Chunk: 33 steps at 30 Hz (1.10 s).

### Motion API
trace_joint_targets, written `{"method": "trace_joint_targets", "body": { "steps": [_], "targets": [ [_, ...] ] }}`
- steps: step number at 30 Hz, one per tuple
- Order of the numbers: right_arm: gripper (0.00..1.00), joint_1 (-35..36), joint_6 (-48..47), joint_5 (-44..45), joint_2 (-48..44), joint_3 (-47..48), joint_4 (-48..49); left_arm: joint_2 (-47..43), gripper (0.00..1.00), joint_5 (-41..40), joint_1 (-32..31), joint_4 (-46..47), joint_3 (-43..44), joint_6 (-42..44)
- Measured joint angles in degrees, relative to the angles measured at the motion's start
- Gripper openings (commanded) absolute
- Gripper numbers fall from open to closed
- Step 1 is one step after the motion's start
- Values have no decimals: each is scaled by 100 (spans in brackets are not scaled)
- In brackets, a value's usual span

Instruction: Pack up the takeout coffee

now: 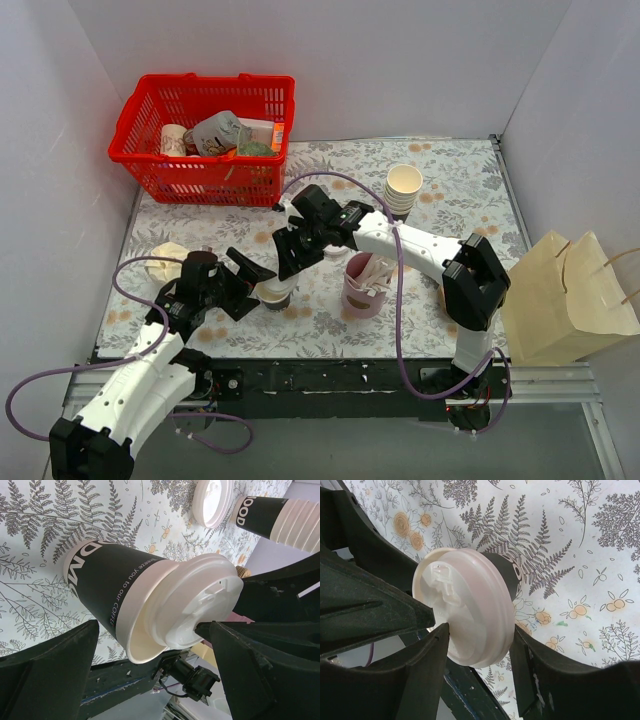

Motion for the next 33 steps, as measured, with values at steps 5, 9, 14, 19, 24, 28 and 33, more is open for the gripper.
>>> {"method": "trace_joint_targets", "body": {
  "steps": [5,9,14,19,24,28,33],
  "targets": [
    [61,31,-11,15,52,39,-31,-138,91,0,0,-7,-94,-46],
    [62,59,-17,13,52,39,-42,-267,91,0,0,-15,-238,-111],
    [63,79,-20,-109,52,39,-28,-431,91,-22,0,-48,-295,-195],
    [64,111,-46,-227,52,39,2,-457,91,-26,0,-44,-299,-247],
    [67,164,-114,-286,52,39,0,-496,88,-42,0,-59,-306,-302],
    [68,195,-133,-284,52,39,0,-603,88,-50,0,-59,-334,-343],
    [68,223,-151,-238,52,39,-2,-651,87,-107,0,-116,-339,-363]
  ]
}}
